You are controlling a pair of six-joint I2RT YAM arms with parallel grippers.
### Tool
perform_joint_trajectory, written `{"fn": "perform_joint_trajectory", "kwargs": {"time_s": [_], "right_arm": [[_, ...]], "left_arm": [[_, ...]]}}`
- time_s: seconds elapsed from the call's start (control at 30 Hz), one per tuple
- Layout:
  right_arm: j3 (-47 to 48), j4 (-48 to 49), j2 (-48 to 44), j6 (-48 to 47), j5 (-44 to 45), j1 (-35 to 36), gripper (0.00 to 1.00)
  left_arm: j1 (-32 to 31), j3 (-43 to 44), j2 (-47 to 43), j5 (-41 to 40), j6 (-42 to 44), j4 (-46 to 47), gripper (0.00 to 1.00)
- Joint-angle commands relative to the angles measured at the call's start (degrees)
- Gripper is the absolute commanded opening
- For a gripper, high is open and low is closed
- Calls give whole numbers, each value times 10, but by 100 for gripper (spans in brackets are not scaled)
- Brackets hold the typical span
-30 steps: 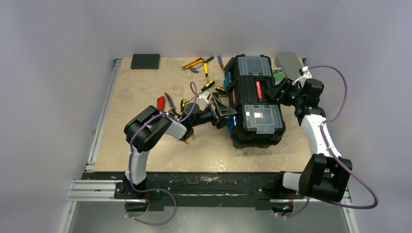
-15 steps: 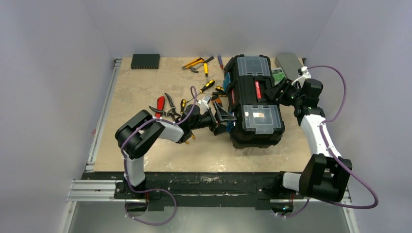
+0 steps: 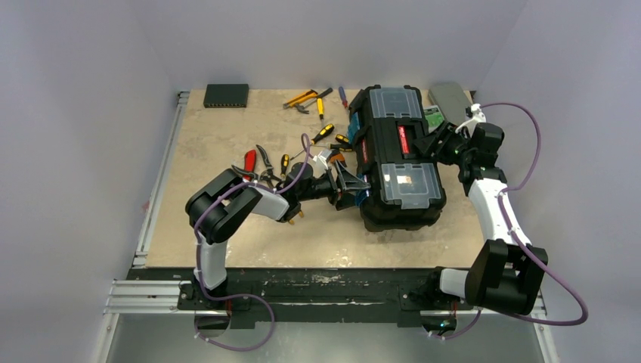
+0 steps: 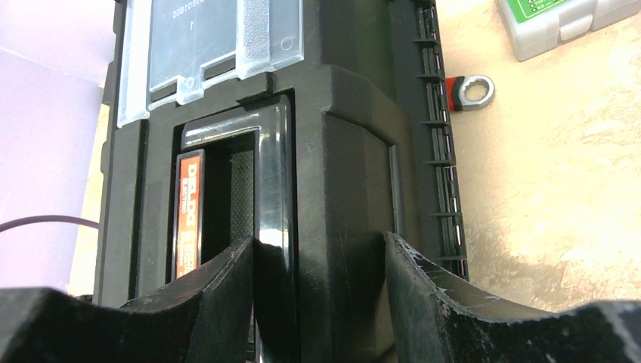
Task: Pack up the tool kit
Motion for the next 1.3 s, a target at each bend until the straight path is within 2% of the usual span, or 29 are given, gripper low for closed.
{"fn": "perform_joint_trajectory", "kwargs": {"time_s": [0.0, 0.03, 0.13, 0.3, 0.47, 0.63, 1.0, 1.13, 1.27], "right_arm": [[-44, -96, 46, 30, 52, 7, 0], [-45, -95, 46, 31, 52, 7, 0], [-47, -97, 45, 27, 61, 7, 0], [-55, -105, 32, 19, 99, 9, 0], [-60, -111, 27, 10, 124, 17, 0], [-58, -116, 19, 11, 152, 38, 0], [-51, -116, 39, 16, 235, 118, 0], [-50, -122, 38, 12, 256, 130, 0], [-51, -122, 42, 7, 247, 130, 0]], "left_arm": [[-8, 38, -33, -6, 34, 20, 6], [-8, 41, -42, -5, 48, 3, 0], [-8, 48, -76, -18, 104, -80, 0], [-8, 75, -122, -70, 203, -277, 0], [-8, 104, -118, -94, 240, -353, 0], [-12, 153, -119, -142, 297, -468, 0], [-20, 213, -103, -230, 370, -619, 0], [-23, 221, -99, -242, 378, -633, 0], [-22, 215, -89, -209, 362, -607, 0]]}}
